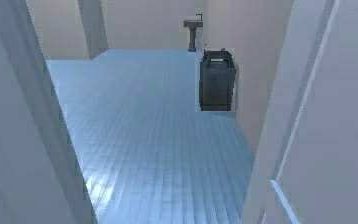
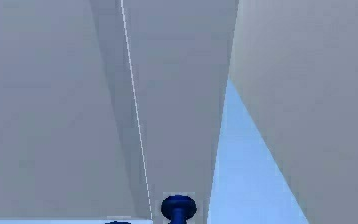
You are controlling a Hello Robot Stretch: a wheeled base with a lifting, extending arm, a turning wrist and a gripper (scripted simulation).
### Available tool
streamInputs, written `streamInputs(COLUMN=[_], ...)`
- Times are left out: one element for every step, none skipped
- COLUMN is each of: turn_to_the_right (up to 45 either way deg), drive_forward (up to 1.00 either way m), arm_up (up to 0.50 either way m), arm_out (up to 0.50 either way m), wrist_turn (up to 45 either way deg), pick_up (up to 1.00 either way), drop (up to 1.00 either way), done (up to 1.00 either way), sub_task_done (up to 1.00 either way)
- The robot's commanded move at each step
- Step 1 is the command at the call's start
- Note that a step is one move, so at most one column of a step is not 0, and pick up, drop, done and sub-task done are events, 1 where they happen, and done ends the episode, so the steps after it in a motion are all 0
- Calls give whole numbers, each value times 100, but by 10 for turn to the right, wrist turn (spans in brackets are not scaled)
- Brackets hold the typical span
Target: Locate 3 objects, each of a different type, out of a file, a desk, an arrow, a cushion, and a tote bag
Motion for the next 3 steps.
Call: streamInputs(turn_to_the_right=[-150,0,-30], drive_forward=[0,100,0], arm_up=[0,0,0], arm_out=[0,0,0], wrist_turn=[0,0,0], pick_up=[0,0,0], drop=[0,0,0], done=[0,0,0], sub_task_done=[0,0,0])
